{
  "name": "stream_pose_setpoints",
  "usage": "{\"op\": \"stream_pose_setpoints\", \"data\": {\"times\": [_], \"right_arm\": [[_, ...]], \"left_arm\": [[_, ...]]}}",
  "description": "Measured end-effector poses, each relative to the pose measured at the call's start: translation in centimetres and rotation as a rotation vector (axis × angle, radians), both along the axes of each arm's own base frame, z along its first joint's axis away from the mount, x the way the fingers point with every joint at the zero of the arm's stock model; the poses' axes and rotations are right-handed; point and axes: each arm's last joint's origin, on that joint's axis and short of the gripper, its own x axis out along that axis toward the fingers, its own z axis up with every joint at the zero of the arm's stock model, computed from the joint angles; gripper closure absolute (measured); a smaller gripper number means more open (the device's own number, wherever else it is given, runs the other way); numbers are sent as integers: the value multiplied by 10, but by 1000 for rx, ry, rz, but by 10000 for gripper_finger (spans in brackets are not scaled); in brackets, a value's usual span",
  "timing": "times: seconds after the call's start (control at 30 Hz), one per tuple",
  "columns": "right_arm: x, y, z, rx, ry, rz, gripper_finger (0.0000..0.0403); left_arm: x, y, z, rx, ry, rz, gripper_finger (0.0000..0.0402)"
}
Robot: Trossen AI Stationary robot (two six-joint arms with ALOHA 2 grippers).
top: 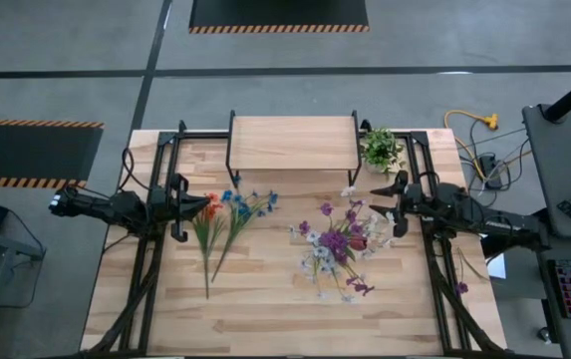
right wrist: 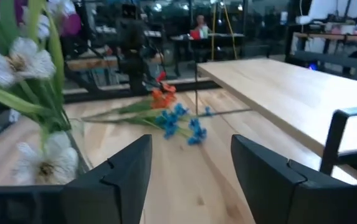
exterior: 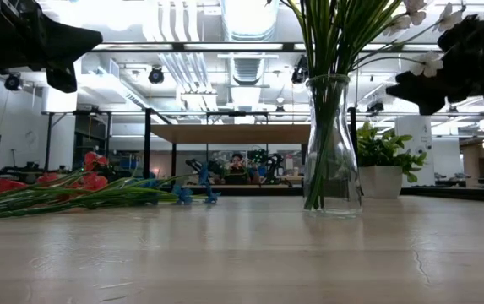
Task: Pick and place flowers into a vace then onto a shelf
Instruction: Put the orange flowers into the transparent vase
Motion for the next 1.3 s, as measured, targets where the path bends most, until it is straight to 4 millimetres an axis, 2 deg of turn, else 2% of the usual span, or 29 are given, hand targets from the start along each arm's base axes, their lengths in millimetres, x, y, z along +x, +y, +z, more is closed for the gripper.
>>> {"op": "stream_pose_setpoints", "data": {"times": [0.33, 0.4, 0.5, 0.6, 0.7, 0.93, 1.07, 1.3], "right_arm": [[3, -1, -4, 41, 48, -21, 193], [4, -1, -5, 42, 58, -19, 193], [5, -1, -6, 32, 70, -18, 193], [5, -1, -7, 36, 81, -18, 193], [6, -2, -7, 38, 91, -18, 193], [7, -2, -9, 45, 113, -18, 193], [8, -2, -11, 49, 133, -18, 193], [11, -4, -15, 51, 179, -51, 193]], "left_arm": [[1, 1, -2, -38, 12, 38, 394], [4, 1, -3, -53, 31, 41, 373], [8, -1, 0, -83, -7, 36, 321], [12, -1, 9, -100, -91, 34, 258], [19, -3, 18, -103, -89, 21, 212], [39, -7, 63, -174, -93, 53, 194], [57, -10, 83, -248, 53, 120, 194], [82, -15, 98, -457, 378, 270, 194]]}}
